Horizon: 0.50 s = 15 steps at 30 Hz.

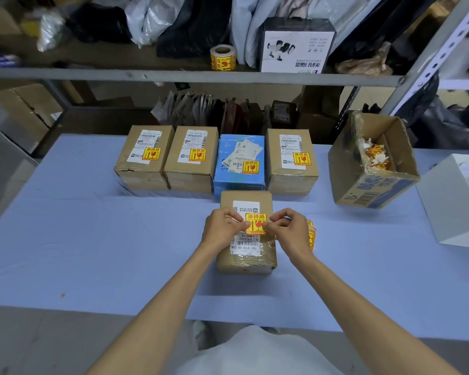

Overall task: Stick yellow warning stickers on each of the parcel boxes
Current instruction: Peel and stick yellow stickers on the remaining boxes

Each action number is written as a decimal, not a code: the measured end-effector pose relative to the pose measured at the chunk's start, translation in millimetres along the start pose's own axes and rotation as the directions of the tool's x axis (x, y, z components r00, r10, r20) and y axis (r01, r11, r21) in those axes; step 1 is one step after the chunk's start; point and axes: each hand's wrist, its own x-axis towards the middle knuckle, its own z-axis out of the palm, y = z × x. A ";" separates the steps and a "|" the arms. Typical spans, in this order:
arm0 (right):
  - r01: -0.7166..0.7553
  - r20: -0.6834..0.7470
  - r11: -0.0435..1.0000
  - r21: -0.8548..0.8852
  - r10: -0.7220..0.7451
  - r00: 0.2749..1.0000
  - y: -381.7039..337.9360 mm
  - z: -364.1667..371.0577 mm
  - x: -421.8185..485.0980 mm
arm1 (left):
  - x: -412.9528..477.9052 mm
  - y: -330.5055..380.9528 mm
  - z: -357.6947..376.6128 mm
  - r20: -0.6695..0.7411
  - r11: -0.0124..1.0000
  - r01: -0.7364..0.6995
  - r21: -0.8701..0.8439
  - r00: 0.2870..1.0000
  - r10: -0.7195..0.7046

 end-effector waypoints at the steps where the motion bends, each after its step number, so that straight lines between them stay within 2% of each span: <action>1: 0.007 -0.005 1.000 -0.017 -0.007 1.000 1.4 0.0 -1.4 | -1.3 -1.8 1.4 -0.001 1.000 -0.008 0.023 1.000 0.008; 15: 0.039 0.000 0.984 -0.176 -0.039 0.999 15.6 1.8 -4.8 | -9.5 -8.3 14.4 -0.050 0.975 -0.023 0.223 0.998 0.035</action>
